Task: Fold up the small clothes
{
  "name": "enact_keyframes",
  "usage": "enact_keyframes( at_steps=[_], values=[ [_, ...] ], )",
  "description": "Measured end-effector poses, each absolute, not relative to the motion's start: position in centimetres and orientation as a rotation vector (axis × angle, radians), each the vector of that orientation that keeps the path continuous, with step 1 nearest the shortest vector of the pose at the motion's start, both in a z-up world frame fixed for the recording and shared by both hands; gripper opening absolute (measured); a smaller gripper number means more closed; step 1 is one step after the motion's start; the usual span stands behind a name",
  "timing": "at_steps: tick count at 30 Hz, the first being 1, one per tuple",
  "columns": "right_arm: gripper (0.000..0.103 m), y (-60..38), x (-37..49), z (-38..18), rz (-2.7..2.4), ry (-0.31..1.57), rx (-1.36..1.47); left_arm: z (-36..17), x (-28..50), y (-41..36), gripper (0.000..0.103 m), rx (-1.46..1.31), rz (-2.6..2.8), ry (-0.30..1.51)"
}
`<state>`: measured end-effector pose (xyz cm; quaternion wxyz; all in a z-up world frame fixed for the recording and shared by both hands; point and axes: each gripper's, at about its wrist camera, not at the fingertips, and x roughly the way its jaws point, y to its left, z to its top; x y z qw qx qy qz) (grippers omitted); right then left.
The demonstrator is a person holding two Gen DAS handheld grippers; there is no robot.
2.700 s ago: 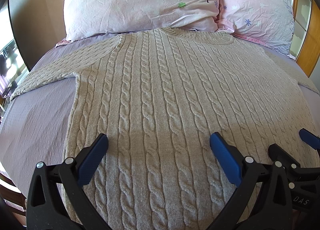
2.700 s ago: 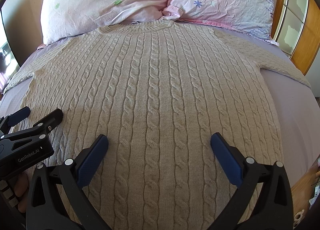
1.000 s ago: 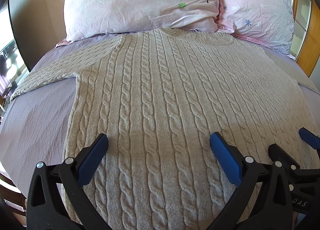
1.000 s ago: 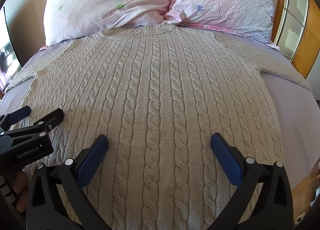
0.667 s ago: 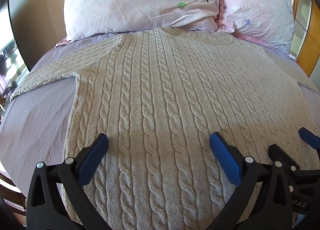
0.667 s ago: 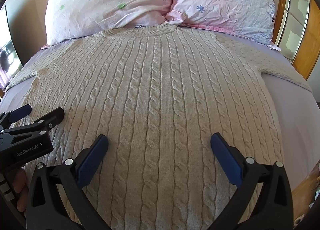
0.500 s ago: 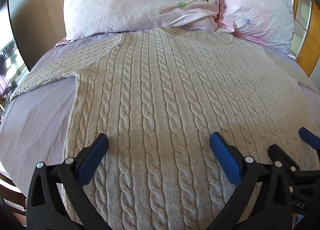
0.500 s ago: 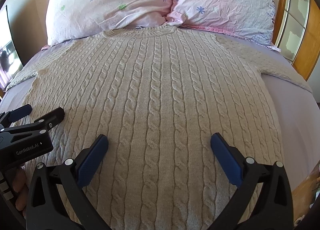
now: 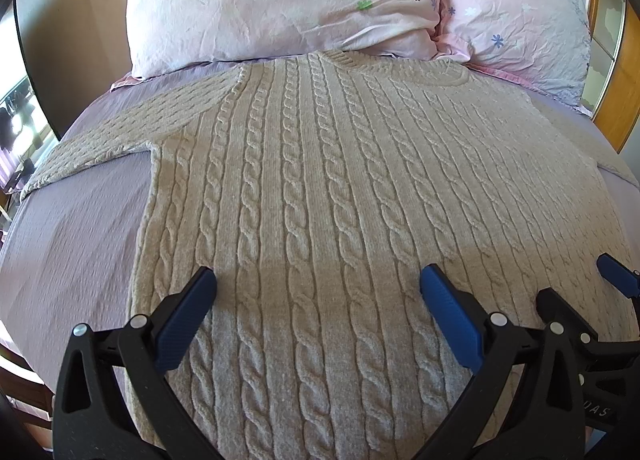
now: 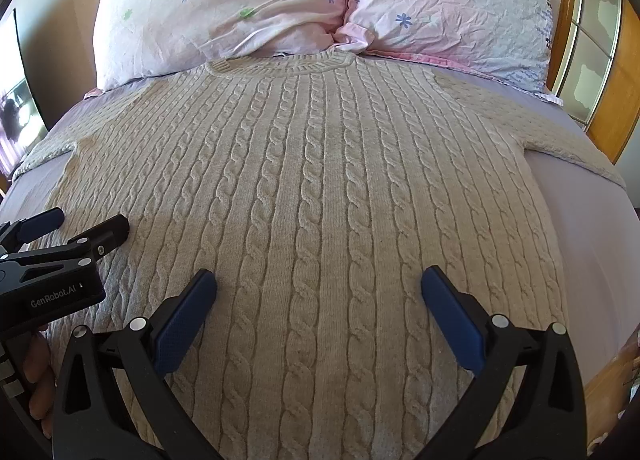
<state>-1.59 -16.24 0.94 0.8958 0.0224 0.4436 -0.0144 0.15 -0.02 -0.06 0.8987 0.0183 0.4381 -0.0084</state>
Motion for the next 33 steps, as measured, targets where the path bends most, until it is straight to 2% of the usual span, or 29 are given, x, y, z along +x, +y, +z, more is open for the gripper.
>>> enact_keyframes(
  at_steps=[14,19,23,24,25,27,29,31,33],
  values=[
    [0.102,-18.1,-1.3,1.7,0.115,0.911,0.052,-0.1,0.0,0.0,0.101,0.047,-0.029,0.918],
    [0.102,-30.8,-1.1,6.6,-0.085,0.689,0.323,0.6,0.3,1.1,0.101,-0.011,-0.126,0.929],
    [0.102,-43.3,0.4,6.9,-0.322,0.644,0.571,2.3,0.8,5.8,0.101,-0.337,-0.294,0.803],
    [0.097,-46.7,0.9,6.3,-0.386,0.652,0.647,2.7,0.8,7.1,0.101,-0.399,-0.297,0.745],
    [0.087,-50.0,1.3,5.6,-0.430,0.652,0.730,3.1,0.7,8.5,0.101,-0.450,-0.286,0.679],
    [0.078,-54.4,1.8,4.3,-0.497,0.652,0.856,3.8,0.5,10.4,0.101,-0.481,-0.235,0.604],
    [0.068,-57.9,2.0,2.9,-0.565,0.647,0.958,4.5,0.8,12.0,0.101,-0.445,-0.148,0.589],
    [0.053,-60.8,2.3,1.3,-0.629,0.656,1.038,5.1,1.3,13.7,0.101,-0.407,-0.067,0.590],
    [0.046,-62.4,2.3,0.0,-0.647,0.638,1.094,5.5,1.8,15.2,0.101,-0.376,0.006,0.585]
  ],
)
